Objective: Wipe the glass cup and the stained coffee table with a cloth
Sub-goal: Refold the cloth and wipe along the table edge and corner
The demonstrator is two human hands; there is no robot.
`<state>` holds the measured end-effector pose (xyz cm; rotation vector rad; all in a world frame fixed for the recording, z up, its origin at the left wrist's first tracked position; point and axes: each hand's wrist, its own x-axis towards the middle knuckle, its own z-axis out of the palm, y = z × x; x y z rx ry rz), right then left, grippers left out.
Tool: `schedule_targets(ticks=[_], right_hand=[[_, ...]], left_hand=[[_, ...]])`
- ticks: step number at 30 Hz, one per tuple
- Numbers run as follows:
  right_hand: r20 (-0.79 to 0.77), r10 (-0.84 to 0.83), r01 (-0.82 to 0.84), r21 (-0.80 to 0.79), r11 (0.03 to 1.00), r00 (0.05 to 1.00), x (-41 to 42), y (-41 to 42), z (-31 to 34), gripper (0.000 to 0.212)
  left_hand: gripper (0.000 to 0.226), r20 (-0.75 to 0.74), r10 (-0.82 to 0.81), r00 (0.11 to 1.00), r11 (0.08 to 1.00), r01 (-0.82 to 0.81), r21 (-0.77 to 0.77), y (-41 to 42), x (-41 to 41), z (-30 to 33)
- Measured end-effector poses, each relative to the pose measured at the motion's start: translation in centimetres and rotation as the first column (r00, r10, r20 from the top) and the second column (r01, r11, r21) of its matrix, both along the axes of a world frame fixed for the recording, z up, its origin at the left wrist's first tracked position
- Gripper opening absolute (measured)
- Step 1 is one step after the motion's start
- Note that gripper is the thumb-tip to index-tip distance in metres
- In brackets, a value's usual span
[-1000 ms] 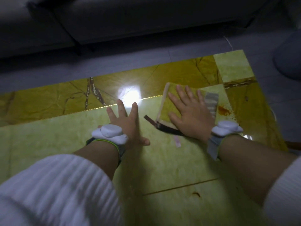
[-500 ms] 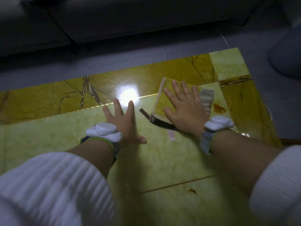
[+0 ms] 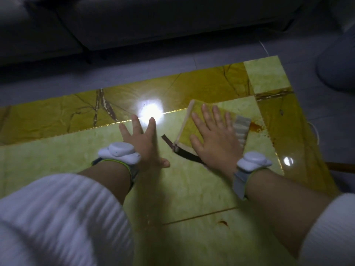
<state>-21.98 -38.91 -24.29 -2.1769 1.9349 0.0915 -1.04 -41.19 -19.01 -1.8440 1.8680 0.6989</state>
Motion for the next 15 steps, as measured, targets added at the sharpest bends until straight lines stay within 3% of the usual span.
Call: schedule_targets(ticks=[2,5,7,12,15], right_hand=[[0.002,0.051,-0.051,0.001,0.999,0.999,0.5,1.5,0.1,0.065],[-0.006,0.299,-0.299,0.016,0.954,0.954,-2.5,1.9,0.4,0.065],[0.0,0.361,-0.361,0.027,0.932,0.933,-3.8,0.9,0.3,0.066],[0.037,0.003,-0.003,-0.007,1.0,0.999,-1.4,0.1,-0.1,0.067],[0.041,-0.029,0.029,-0.016,0.999,0.999,-1.2,0.8,-0.2,0.066]], left_hand=[[0.139,-0.001,0.009,1.0,1.0,-0.009,0.002,-0.1,-0.1,0.0],[0.138,-0.004,0.006,1.0,1.0,-0.006,0.0,0.0,-0.1,0.1],[0.137,0.004,-0.003,1.0,1.0,0.003,0.004,0.1,0.0,0.1],[0.136,0.006,0.003,1.0,1.0,-0.003,0.024,0.1,-0.3,0.7],[0.133,-0.003,0.01,1.0,0.999,-0.01,0.037,0.2,-1.1,1.3]])
